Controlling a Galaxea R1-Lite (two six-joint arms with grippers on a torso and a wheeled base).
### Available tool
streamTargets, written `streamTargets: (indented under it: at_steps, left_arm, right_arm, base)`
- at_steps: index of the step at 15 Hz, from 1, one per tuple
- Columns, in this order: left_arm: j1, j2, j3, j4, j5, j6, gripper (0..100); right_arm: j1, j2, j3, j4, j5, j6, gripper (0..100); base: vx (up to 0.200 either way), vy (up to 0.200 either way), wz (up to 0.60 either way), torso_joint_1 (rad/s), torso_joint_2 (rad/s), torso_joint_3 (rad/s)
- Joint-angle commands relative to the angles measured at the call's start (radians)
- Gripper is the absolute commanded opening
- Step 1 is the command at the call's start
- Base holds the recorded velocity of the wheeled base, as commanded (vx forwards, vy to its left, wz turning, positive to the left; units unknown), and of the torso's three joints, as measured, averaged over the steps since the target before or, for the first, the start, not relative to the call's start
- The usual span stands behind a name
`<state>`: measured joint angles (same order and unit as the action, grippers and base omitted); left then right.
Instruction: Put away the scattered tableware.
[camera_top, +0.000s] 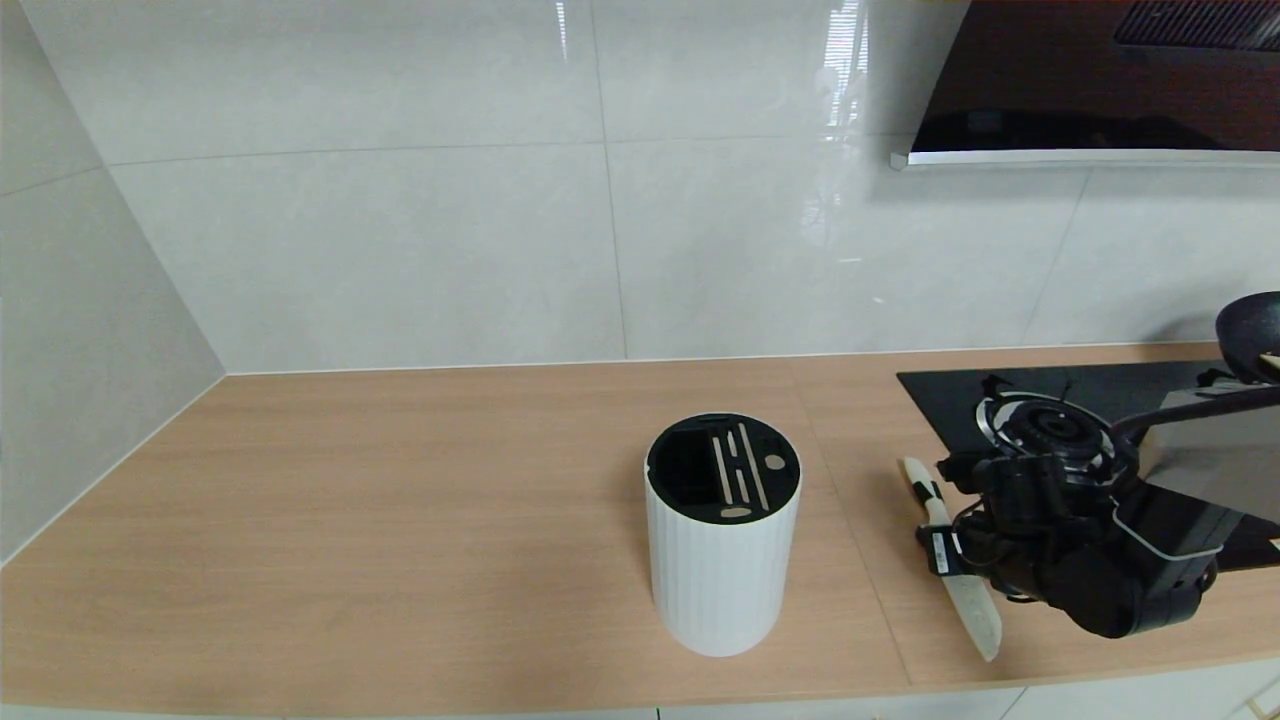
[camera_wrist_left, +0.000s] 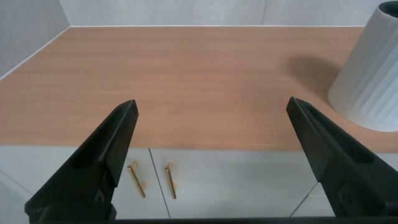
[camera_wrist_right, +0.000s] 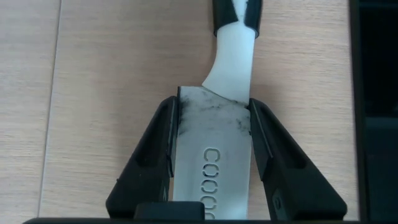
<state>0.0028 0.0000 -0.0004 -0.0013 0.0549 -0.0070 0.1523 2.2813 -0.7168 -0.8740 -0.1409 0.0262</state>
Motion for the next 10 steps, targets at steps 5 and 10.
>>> streamTargets:
  at_steps: [5,10]
  left_arm:
    - [0.0,0.002,-0.007,-0.009,0.01,-0.001,100]
    - [-0.014,0.319,-0.497,0.127,-0.273,0.007,100]
  right_arm:
    - [0.0,-0.355,0.045,0.004,-0.025,0.005,0]
    - [0.078,-0.648,-0.144,0.279,-0.026,0.008,0]
  base:
    - [0.0,0.0,0.0,0.0,0.0,0.0]
    - [0.0,0.0,0.0,0.0,0.0,0.0]
